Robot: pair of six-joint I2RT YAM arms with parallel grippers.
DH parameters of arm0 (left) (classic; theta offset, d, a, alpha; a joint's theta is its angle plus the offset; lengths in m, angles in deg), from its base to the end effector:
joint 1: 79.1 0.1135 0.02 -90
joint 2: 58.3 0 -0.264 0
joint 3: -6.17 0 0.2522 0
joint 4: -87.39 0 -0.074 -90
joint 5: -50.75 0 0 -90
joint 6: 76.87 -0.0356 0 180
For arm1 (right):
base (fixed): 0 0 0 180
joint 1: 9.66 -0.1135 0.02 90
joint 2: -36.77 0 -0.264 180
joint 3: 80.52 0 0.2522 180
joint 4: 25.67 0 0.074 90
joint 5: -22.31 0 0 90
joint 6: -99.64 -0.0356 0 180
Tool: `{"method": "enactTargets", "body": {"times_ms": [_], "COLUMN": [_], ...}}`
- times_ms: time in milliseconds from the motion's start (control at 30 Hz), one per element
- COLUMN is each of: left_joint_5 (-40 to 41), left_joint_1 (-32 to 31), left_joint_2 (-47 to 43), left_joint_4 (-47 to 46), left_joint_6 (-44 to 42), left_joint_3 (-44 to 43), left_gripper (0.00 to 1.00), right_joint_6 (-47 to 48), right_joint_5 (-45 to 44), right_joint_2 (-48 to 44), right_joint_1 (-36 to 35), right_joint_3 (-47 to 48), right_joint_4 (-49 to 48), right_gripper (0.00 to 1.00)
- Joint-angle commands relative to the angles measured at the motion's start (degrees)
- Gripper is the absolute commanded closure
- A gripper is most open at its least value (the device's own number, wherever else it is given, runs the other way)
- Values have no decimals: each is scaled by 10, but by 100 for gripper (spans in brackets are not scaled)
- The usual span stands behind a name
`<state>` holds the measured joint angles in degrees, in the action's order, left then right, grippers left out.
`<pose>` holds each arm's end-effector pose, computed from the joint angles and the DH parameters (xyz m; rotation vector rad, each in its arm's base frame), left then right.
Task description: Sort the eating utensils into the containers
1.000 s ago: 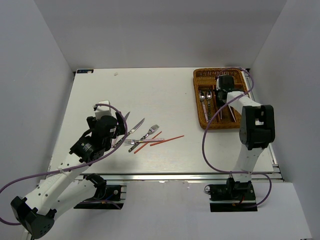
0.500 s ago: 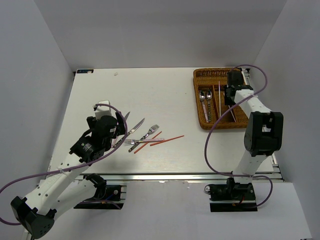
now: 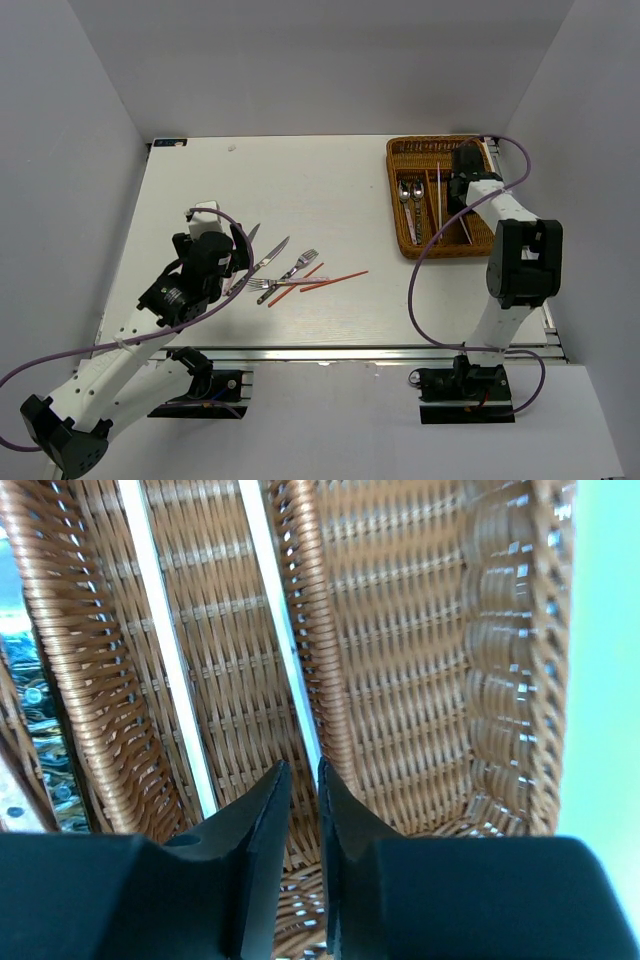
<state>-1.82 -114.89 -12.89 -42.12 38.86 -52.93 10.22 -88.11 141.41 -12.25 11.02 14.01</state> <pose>0.1437 -0.0769 0.2999 -0.1657 2.0607 0.0713 0.3975 0.0055 0.2263 0.0809 2.4583 -0.4276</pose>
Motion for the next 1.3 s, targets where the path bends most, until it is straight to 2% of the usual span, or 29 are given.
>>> {"method": "enactTargets", "body": {"times_ms": [0,300,533,667,767,800,900,1033,1200,1267], "left_joint_5": [-3,-2,-3,-2,-1,-1,0,-2,-1,-2], "left_joint_1": [2,2,2,2,2,2,2,2,2,2], "left_joint_2": [-10,-11,3,2,7,9,15,16,14,14], "left_joint_4": [-13,-14,-12,-13,-13,-12,-11,-12,-12,-12], "left_joint_6": [-4,-4,-5,-5,-5,-5,-5,-5,-5,-5], "left_joint_3": [3,4,2,3,3,2,1,1,2,2], "left_gripper": [2,2,2,2,2,2,2,2,2,2], "right_joint_6": [0,-2,-2,-1,-2,-2,-2,-2,-1,5], "right_joint_5": [33,106,103,117,132,132,116,108,110,108], "right_joint_2": [15,44,95,117,126,127,113,83,89,91], "right_joint_1": [0,0,0,0,0,0,0,0,0,0], "right_joint_3": [3,39,84,91,97,98,91,82,126,125], "right_joint_4": [-26,-75,-76,-92,-88,-84,-67,-55,37,46], "right_gripper": [74,63,63,67,82,91,100,100,100,100]}}
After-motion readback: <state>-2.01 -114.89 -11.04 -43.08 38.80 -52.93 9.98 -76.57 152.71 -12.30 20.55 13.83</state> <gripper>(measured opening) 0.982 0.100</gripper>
